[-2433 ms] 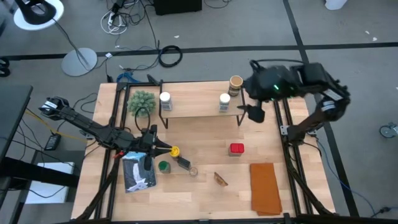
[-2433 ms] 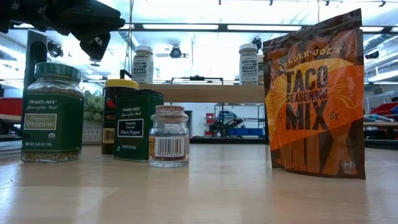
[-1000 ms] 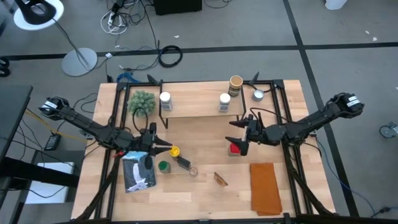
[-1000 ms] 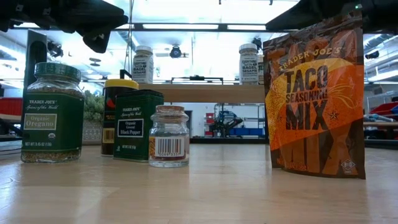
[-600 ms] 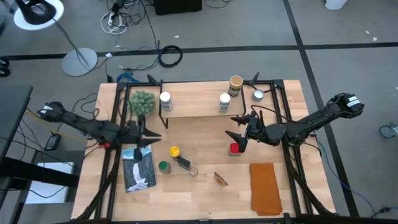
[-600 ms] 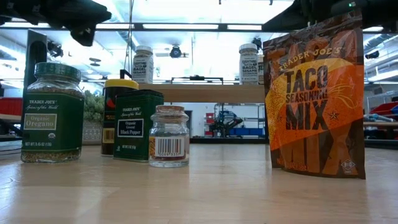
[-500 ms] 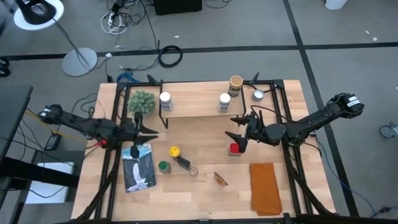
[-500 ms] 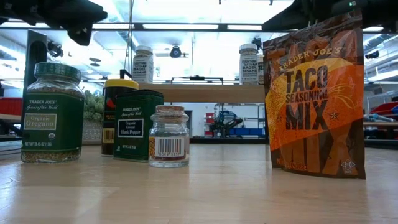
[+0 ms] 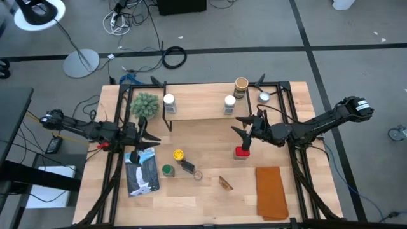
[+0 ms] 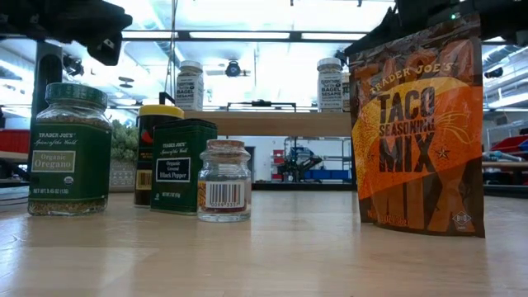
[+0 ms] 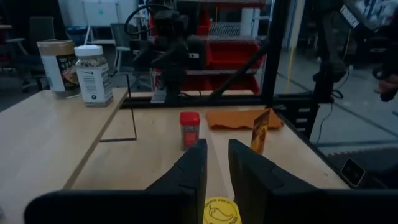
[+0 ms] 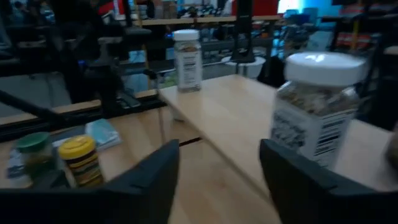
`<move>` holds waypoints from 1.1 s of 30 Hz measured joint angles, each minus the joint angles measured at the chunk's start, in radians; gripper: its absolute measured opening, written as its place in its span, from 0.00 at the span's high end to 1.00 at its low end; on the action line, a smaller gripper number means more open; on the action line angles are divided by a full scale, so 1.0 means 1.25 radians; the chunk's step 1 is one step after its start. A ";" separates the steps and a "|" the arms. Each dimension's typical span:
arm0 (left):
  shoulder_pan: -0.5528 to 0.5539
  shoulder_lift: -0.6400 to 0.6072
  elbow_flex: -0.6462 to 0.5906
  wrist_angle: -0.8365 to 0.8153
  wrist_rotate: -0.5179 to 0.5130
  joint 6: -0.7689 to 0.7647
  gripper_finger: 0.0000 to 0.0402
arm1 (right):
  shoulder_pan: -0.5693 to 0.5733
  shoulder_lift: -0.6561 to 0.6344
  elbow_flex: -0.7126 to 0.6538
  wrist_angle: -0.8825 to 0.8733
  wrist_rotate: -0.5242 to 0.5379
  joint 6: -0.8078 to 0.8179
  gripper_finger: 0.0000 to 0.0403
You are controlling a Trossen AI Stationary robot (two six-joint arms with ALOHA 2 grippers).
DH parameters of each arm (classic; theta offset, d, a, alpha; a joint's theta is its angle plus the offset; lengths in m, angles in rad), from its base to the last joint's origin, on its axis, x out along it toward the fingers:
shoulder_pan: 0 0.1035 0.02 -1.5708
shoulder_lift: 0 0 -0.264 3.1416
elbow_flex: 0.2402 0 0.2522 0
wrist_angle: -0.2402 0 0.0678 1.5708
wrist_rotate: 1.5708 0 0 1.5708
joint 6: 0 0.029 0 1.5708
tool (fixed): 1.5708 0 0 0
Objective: Shelf spices
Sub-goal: Put the white seasoning bottle on the shelf aligned with the other white seasoning bottle
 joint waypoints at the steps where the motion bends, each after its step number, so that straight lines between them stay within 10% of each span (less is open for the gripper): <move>1: 0.000 0.000 -0.017 0.029 0.000 -0.008 0.83 | -0.002 -0.004 0.000 0.001 0.010 -0.007 0.54; 10: -0.001 0.000 -0.090 0.132 0.000 -0.060 0.83 | -0.044 -0.010 0.115 -0.192 0.022 -0.047 0.98; 18: -0.001 -0.001 -0.090 0.134 0.048 -0.060 0.83 | -0.115 -0.039 0.335 -0.741 -0.097 0.084 0.99; 33: -0.001 0.000 -0.090 0.156 0.055 -0.040 0.83 | -0.397 -0.097 0.236 -0.654 -0.437 -0.021 1.00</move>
